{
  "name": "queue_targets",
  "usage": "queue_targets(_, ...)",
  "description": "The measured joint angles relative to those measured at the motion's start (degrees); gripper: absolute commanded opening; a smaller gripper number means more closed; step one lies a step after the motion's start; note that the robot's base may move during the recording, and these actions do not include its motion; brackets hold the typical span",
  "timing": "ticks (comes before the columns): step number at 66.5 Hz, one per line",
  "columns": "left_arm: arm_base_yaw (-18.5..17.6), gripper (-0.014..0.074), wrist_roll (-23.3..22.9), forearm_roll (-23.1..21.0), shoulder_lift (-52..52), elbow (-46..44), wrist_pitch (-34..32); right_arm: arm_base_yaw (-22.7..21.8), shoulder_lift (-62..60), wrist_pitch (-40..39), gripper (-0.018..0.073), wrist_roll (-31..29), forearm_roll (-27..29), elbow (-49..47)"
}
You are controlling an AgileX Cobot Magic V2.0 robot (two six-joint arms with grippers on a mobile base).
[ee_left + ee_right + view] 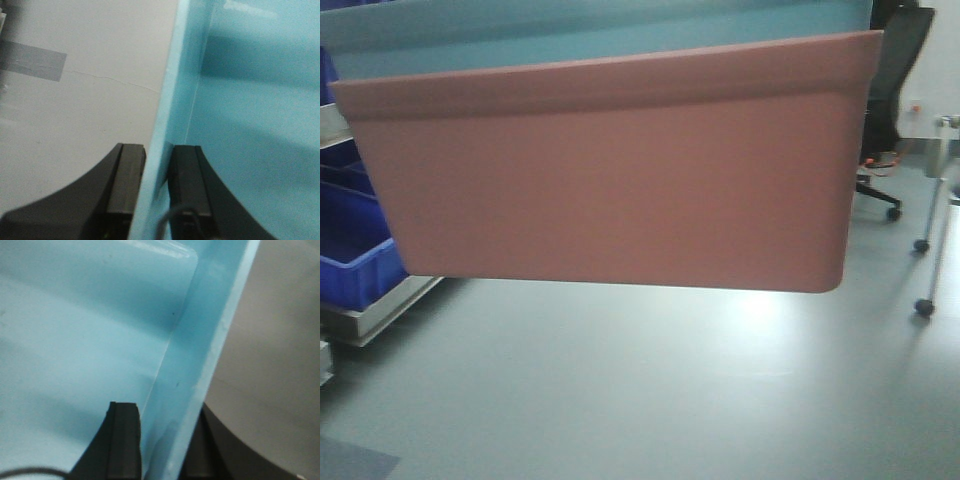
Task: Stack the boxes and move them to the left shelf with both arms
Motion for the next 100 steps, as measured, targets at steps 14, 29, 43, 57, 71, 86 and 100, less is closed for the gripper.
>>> queue_targets(14, 0.00, -0.0003, 0.00, 0.00, 0.00, 0.00, 0.00, 0.00, 0.00, 0.00, 0.0056, 0.00, 0.00, 0.00)
queue_targets(29, 0.00, -0.0003, 0.00, 0.00, 0.00, 0.00, 0.00, 0.00, 0.00, 0.00, 0.0056, 0.00, 0.00, 0.00)
queue_targets(43, 0.00, -0.0003, 0.00, 0.00, 0.00, 0.00, 0.00, 0.00, 0.00, 0.00, 0.0056, 0.00, 0.00, 0.00)
queue_targets(57, 0.00, -0.0003, 0.00, 0.00, 0.00, 0.00, 0.00, 0.00, 0.00, 0.00, 0.0056, 0.00, 0.00, 0.00)
queue_targets(71, 0.00, -0.0003, 0.00, 0.00, 0.00, 0.00, 0.00, 0.00, 0.00, 0.00, 0.0056, 0.00, 0.00, 0.00)
queue_targets(86, 0.00, -0.0003, 0.00, 0.00, 0.00, 0.00, 0.00, 0.00, 0.00, 0.00, 0.0056, 0.00, 0.00, 0.00)
queue_targets(100, 0.00, -0.0003, 0.00, 0.00, 0.00, 0.00, 0.11, 0.00, 0.00, 0.00, 0.0056, 0.00, 0.00, 0.00)
